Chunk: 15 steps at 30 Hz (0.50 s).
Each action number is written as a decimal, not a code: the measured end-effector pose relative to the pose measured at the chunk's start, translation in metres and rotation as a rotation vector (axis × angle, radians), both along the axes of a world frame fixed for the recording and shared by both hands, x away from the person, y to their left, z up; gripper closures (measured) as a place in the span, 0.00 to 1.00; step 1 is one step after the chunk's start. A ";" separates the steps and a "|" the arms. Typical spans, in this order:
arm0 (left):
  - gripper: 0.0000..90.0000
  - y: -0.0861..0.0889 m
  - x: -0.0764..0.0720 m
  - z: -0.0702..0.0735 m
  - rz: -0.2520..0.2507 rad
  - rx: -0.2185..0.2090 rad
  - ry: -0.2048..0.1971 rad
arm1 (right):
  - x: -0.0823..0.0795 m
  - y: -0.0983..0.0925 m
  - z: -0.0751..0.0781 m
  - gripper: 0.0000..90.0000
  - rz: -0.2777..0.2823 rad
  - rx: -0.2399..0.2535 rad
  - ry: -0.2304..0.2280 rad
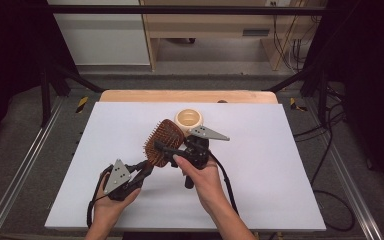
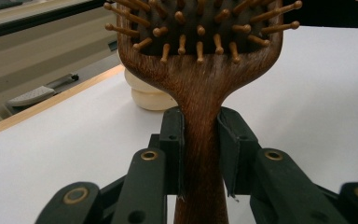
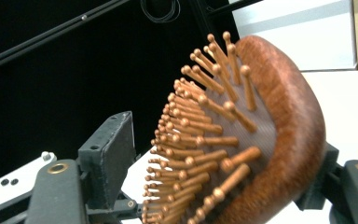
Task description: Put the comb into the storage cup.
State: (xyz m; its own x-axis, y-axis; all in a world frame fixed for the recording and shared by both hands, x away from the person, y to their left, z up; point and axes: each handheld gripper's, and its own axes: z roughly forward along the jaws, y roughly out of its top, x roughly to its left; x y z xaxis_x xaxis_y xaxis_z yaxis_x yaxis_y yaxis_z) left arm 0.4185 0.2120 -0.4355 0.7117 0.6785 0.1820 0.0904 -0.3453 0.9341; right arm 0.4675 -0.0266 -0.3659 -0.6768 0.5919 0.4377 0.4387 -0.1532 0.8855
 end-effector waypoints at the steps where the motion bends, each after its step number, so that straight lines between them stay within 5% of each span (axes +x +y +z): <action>1: 0.80 0.000 0.000 0.000 0.001 0.000 -0.002 | 0.001 0.000 0.000 0.31 -0.002 0.003 0.001; 15: 0.80 0.004 0.002 -0.002 0.010 -0.023 0.010 | 0.007 0.002 -0.002 0.46 -0.013 0.072 0.035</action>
State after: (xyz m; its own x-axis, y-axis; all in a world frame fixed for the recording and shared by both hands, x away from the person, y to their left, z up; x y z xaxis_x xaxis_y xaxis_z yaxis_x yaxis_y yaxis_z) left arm 0.4208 0.2160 -0.4375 0.7069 0.6893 0.1588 0.1032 -0.3226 0.9409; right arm 0.4744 -0.0251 -0.3681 -0.6525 0.5668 0.5029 0.4671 -0.2217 0.8559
